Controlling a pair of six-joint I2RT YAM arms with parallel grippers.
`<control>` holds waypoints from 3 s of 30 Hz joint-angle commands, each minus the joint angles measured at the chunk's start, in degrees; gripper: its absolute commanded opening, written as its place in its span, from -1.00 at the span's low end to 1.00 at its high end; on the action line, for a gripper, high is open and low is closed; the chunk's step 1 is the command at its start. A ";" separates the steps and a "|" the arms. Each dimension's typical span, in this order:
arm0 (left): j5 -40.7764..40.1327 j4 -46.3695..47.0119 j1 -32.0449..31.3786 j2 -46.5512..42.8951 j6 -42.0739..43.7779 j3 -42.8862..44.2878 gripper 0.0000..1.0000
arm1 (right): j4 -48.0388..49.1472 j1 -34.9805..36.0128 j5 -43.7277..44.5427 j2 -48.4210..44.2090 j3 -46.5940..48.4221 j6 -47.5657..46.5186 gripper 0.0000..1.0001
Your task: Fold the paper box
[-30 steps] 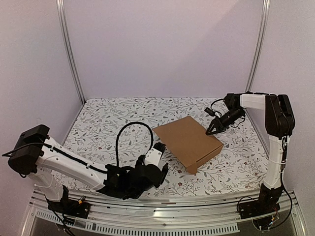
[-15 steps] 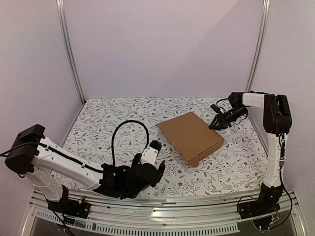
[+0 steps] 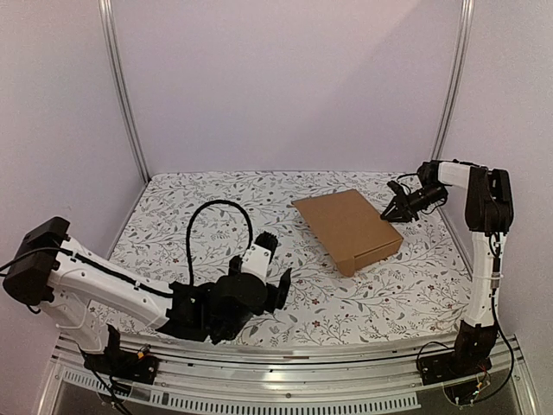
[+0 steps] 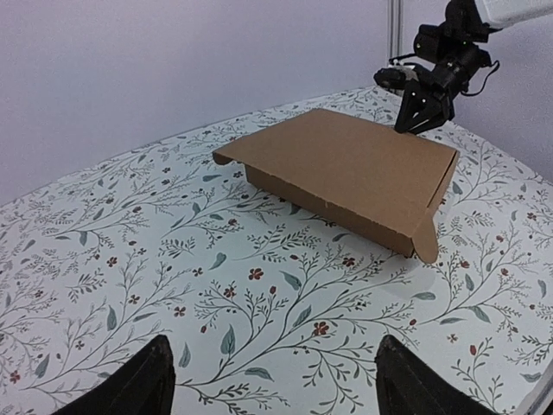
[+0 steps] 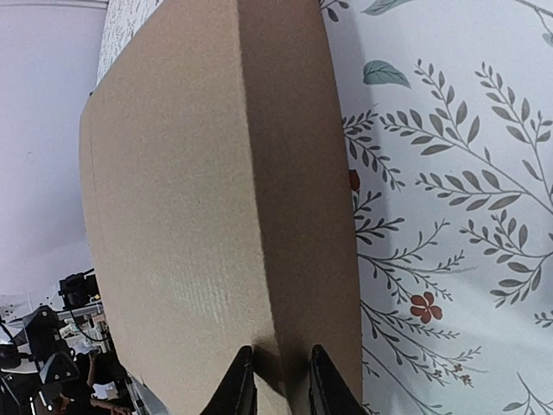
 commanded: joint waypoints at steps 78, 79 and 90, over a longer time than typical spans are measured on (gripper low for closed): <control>47.29 6.03 25.65 39.94 -2.88 42.54 0.54 | -3.95 -4.28 14.63 3.29 6.94 -4.42 -0.47; 45.93 5.50 25.43 38.07 -3.13 39.63 0.54 | -3.45 -4.33 14.97 1.86 6.59 -5.00 -0.46; 33.08 13.29 19.09 19.62 -4.79 10.55 0.56 | -1.31 5.22 6.28 -4.63 7.08 -9.36 -0.41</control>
